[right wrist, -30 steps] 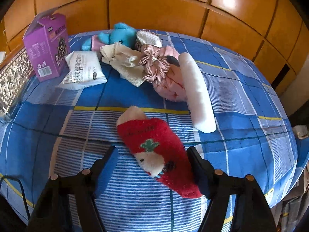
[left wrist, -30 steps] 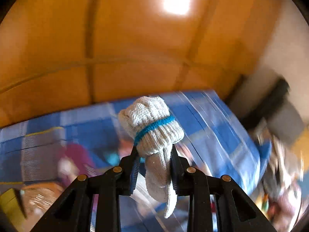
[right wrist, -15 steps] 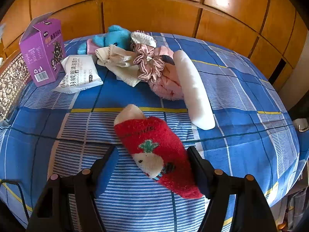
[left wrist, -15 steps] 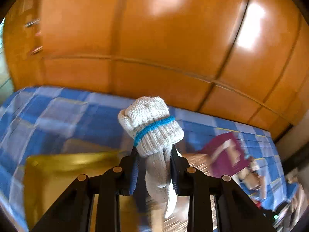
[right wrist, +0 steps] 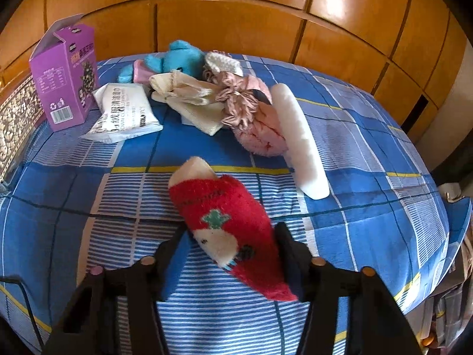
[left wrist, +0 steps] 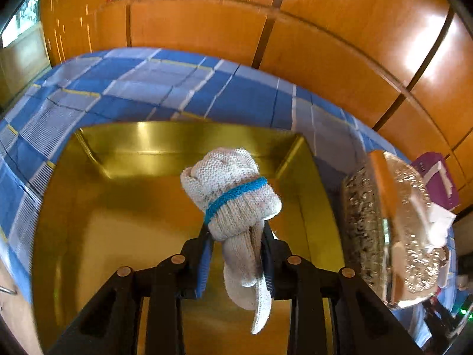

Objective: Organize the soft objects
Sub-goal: 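Drop the white sock into the gold tray while the right gripper grasps the red sock, then carry the red sock to the gold tray and release it beside the white sock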

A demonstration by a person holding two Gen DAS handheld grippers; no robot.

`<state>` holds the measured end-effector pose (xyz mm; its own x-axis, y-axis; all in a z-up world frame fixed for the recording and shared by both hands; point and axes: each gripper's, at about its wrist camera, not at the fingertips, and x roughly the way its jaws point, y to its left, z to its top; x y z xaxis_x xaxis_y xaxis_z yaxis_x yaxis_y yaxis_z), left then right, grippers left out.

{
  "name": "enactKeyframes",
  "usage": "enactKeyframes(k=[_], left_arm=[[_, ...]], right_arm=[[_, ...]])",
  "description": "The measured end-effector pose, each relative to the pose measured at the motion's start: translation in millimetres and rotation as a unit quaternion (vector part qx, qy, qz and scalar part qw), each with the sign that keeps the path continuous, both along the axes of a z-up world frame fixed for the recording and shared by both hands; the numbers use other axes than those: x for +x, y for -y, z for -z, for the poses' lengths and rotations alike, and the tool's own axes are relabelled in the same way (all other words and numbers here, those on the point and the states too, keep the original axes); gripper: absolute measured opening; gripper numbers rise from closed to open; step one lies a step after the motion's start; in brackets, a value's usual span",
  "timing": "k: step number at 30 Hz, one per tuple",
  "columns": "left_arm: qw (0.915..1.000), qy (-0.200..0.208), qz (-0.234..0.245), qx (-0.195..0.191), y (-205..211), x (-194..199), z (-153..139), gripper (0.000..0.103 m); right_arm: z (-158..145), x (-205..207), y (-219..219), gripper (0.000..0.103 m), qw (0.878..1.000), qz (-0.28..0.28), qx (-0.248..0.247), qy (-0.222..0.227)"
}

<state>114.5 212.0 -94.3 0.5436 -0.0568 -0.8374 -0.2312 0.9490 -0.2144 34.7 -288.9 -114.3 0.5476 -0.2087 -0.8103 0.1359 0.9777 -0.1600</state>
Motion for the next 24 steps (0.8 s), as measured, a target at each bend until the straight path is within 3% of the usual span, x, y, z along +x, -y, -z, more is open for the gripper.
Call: enactKeyframes(k=[7, 9, 11, 12, 14, 24], left_arm=[[0.9995, 0.012, 0.029, -0.002, 21.3, 19.0, 3.0, 0.04], [0.9995, 0.013, 0.029, -0.001, 24.5, 21.2, 1.9, 0.052], [0.9994, 0.03, 0.017, 0.001, 24.2, 15.0, -5.4, 0.075], [0.9992, 0.037, 0.012, 0.001, 23.2, 12.1, -8.7, 0.078], [0.9987, 0.05, 0.005, 0.005, 21.7, 3.0, -14.7, 0.08], [0.9956, 0.088, 0.024, 0.022, 23.5, -47.9, -38.0, 0.08]], right_arm=[[-1.8, 3.6, -8.1, 0.036, 1.0, -0.004, -0.016, -0.015], [-3.4, 4.8, -8.2, 0.031, 1.0, -0.004, -0.017, -0.02], [-5.7, 5.6, -6.7, 0.027, 1.0, -0.005, -0.013, -0.023], [-7.6, 5.6, -5.4, 0.024, 1.0, -0.004, -0.008, -0.024], [-11.6, 5.6, -3.5, 0.019, 1.0, -0.004, 0.005, -0.026], [-41.0, 15.9, -7.8, 0.017, 0.997, -0.026, 0.067, -0.018]])
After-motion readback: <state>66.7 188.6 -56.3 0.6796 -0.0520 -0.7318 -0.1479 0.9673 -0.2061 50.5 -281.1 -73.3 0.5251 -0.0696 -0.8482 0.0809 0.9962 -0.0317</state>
